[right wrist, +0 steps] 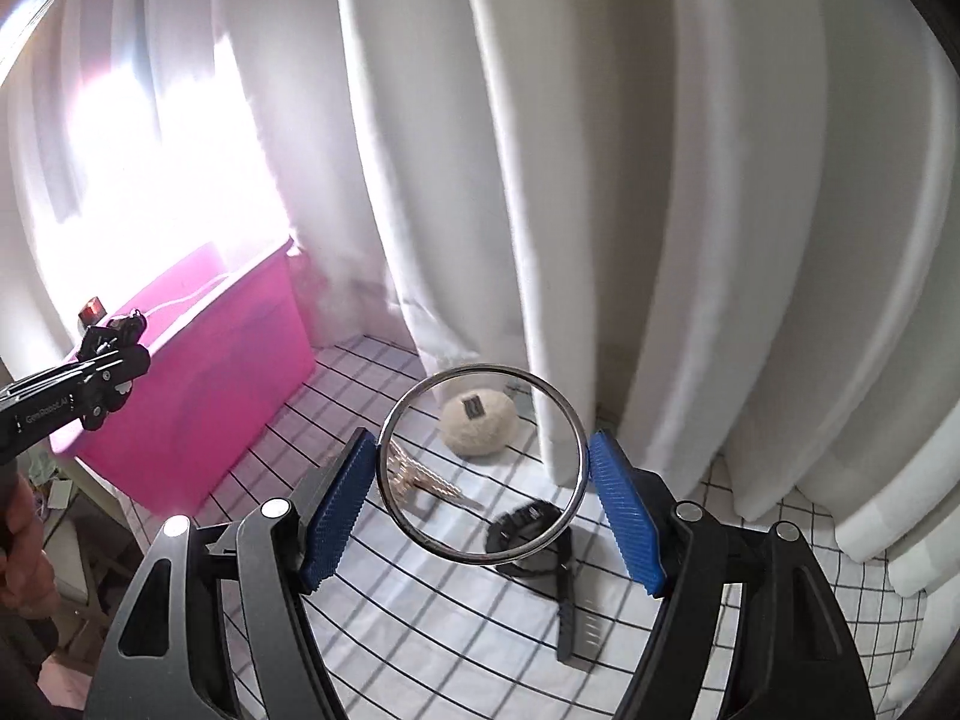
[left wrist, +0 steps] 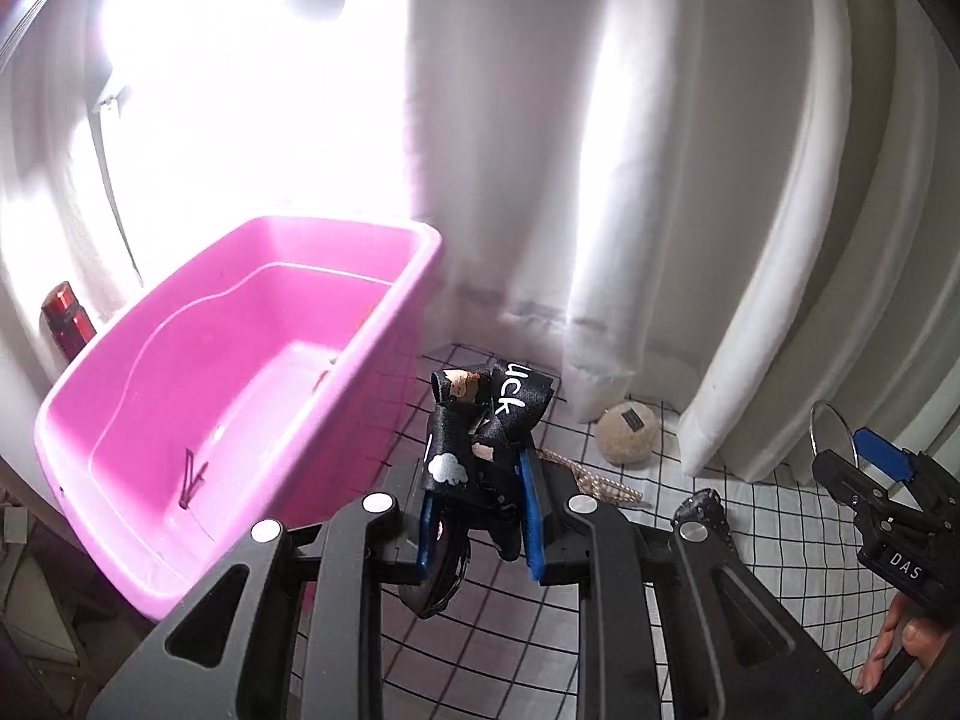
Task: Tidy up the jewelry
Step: 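Carry the black clip with the left tool toward the pink tub while the right tool grasps the silver ring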
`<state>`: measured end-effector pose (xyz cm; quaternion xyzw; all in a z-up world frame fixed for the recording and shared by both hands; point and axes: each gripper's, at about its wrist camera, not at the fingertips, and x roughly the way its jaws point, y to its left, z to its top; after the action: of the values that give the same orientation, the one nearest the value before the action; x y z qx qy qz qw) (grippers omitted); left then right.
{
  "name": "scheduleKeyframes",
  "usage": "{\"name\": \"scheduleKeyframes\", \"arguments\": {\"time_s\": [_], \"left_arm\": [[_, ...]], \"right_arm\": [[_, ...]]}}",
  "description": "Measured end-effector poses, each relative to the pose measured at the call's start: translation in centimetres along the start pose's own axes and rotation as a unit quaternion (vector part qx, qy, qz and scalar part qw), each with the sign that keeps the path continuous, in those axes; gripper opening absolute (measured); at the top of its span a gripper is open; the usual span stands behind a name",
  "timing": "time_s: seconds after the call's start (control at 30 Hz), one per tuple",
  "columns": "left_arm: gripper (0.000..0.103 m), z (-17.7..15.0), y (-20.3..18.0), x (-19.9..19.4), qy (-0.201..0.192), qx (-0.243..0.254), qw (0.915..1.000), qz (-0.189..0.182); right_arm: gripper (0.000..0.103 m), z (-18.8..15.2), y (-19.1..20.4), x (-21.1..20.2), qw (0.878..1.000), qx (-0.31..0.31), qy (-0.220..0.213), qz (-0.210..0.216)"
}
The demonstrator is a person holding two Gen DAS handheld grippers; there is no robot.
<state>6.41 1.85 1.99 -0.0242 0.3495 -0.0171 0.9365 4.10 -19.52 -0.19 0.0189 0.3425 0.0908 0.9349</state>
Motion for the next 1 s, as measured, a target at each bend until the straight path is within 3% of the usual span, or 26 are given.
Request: {"name": "scheduleKeyframes", "arguments": {"time_s": [0.23, 0.47, 0.77, 1.0], "left_arm": [[0.022, 2.6, 7.4, -0.6, -0.018, -0.021, 0.9987, 0.043], [0.022, 3.8, 14.4, 0.0, -0.022, -0.044, 0.9953, 0.084], [0.022, 2.7, 20.2, 3.2, 0.025, -0.073, 0.9918, 0.102], [0.022, 1.5, 22.1, 5.7, 0.063, -0.085, 0.9891, 0.102]], "right_arm": [[0.070, 5.5, 8.2, 1.7, 0.997, -0.034, -0.037, 0.053], [0.070, 9.0, 16.5, 5.0, 0.991, -0.076, -0.038, 0.107], [0.070, 11.1, 25.5, 10.9, 0.982, -0.134, 0.003, 0.135], [0.070, 10.8, 29.2, 15.7, 0.976, -0.170, 0.048, 0.127]]}}
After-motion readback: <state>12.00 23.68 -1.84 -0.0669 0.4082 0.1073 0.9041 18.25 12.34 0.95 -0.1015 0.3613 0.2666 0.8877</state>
